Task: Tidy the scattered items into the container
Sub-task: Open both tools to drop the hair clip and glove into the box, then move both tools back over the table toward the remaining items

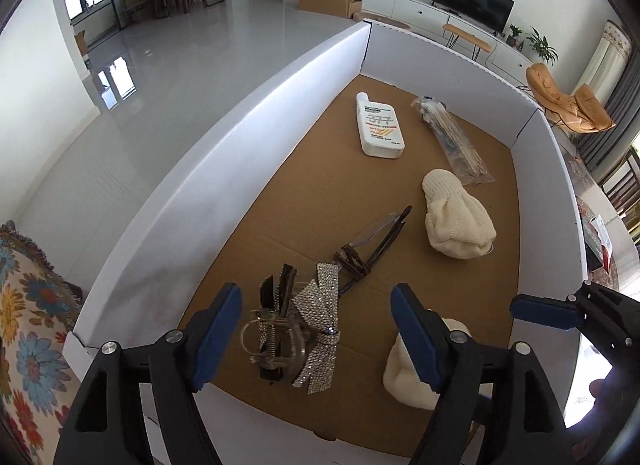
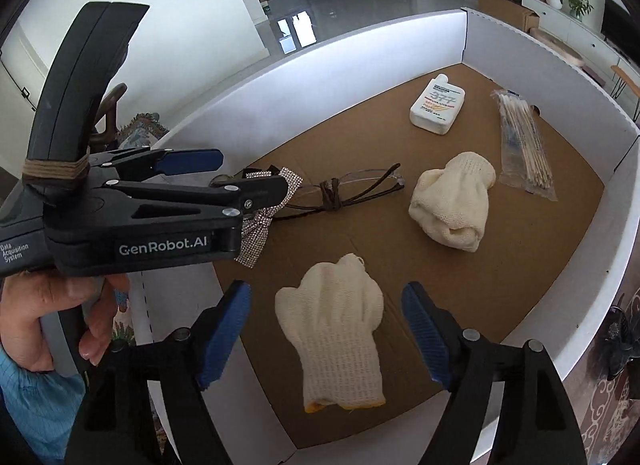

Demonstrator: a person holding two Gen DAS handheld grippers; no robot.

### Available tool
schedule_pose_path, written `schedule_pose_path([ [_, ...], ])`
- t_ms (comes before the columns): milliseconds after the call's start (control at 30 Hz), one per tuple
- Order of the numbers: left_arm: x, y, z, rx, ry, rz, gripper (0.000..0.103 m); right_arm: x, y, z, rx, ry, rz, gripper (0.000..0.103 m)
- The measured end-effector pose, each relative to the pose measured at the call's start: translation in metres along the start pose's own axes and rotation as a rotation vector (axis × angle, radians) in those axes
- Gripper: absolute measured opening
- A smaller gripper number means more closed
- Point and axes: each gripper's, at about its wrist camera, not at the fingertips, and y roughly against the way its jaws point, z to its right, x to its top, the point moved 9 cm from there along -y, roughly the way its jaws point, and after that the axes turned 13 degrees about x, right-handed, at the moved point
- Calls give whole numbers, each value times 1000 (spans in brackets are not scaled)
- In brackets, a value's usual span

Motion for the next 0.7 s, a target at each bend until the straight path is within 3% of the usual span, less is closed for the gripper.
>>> schedule_pose_path([
  [167, -3, 56, 31, -83, 11, 124, 76, 2, 56, 6, -12, -1, 150, 79],
  [300, -17, 123, 92, -211, -48, 235, 78, -38, 119, 16, -34, 26, 217, 79],
  [367, -29, 153, 125, -267, -80, 284, 94, -72, 157, 31, -87, 22, 246, 79],
  [467, -55, 177, 177, -374, -114, 308, 99, -138, 215, 66, -183, -49, 307, 79],
  [567, -90, 170, 238, -477, -168, 255, 99, -220, 259, 117, -287, -186, 355, 79],
  [700, -138, 131, 317, -517, -294, 153, 99, -332, 283, 192, -423, -430, 334, 79],
])
